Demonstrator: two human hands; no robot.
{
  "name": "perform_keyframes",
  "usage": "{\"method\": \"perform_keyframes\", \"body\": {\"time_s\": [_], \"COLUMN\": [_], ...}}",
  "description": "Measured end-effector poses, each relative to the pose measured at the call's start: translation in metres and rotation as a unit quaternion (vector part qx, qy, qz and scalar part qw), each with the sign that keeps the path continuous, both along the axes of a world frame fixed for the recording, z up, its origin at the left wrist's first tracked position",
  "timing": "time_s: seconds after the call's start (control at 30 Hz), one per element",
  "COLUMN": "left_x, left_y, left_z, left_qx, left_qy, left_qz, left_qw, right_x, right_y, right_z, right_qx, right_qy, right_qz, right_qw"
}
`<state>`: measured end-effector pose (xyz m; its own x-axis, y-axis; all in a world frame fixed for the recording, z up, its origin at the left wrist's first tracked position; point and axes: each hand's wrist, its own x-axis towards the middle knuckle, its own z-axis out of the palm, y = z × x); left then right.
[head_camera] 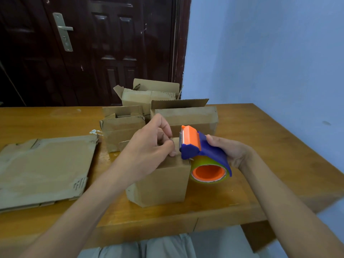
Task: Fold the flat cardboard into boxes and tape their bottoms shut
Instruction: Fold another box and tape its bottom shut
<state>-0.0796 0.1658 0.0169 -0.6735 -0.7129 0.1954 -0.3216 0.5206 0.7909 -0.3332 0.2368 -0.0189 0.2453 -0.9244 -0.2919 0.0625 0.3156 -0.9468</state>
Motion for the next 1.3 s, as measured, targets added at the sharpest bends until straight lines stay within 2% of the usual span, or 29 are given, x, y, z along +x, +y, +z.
{"method": "perform_keyframes", "body": {"time_s": [0.27,0.47,0.57,0.77,1.0,1.3], "left_x": [0.003,0.001,0.000,-0.003,-0.003,-0.006], "left_y": [0.011,0.012,0.011,0.013,0.015,0.018], "left_z": [0.003,0.004,0.005,0.002,0.004,-0.001], "left_qx": [-0.070,-0.135,-0.143,-0.113,-0.089,-0.107], "left_qy": [-0.044,-0.053,-0.064,-0.062,-0.040,-0.068], "left_qz": [0.031,0.012,-0.001,0.025,0.028,0.045], "left_qw": [0.996,0.989,0.988,0.991,0.995,0.991], "right_x": [-0.017,-0.011,-0.009,-0.004,-0.006,-0.008], "right_y": [-0.029,-0.023,-0.017,-0.010,-0.020,-0.026], "right_z": [0.014,-0.004,-0.009,-0.020,-0.013,0.000], "right_qx": [0.003,-0.009,-0.022,-0.061,-0.038,-0.027], "right_qy": [0.007,-0.116,-0.148,-0.131,-0.106,-0.086], "right_qz": [0.112,0.145,0.136,0.078,0.095,0.119], "right_qw": [0.994,0.983,0.979,0.986,0.989,0.989]}}
